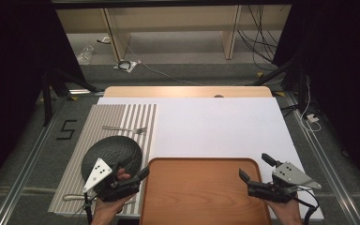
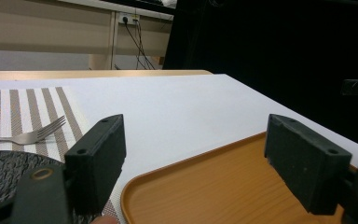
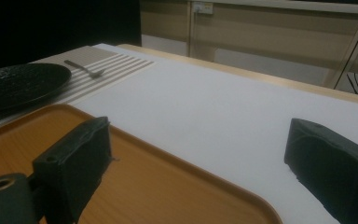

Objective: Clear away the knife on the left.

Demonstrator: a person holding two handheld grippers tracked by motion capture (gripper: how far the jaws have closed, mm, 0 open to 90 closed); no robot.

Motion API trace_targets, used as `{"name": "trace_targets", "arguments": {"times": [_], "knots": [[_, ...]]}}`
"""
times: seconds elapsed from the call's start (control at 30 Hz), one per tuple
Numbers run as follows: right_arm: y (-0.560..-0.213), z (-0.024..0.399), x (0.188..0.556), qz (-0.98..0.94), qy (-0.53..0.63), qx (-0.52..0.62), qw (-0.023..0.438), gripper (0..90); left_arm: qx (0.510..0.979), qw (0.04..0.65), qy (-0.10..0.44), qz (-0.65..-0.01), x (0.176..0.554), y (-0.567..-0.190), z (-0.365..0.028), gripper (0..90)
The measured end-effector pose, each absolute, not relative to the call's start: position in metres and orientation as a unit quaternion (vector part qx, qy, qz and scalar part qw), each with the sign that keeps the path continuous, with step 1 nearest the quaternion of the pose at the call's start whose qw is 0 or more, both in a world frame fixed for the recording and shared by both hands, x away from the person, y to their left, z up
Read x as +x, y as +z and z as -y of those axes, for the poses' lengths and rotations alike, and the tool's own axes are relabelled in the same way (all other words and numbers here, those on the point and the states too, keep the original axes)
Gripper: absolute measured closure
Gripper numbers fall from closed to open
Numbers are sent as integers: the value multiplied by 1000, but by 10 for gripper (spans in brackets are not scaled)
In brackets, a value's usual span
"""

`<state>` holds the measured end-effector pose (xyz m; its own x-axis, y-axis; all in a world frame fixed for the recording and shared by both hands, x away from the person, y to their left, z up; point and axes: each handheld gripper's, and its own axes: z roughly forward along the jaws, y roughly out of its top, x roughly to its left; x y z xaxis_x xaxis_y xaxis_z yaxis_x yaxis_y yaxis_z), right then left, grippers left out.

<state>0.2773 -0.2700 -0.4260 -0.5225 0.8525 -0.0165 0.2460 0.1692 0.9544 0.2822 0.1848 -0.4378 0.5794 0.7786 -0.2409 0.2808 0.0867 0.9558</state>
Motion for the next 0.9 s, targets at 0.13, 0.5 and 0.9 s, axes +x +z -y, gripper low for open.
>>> {"name": "trace_targets", "arguments": {"times": [0.13,0.5,0.9], "knots": [[-426,270,277,-703,515,389,298,89,642,614,203,-413,282,-438,-186,210],[-426,270,276,-705,514,386,300,92,643,613,206,-411,281,-437,-186,210],[-425,270,276,-709,512,382,299,92,652,595,227,-411,281,-434,-193,208]]}}
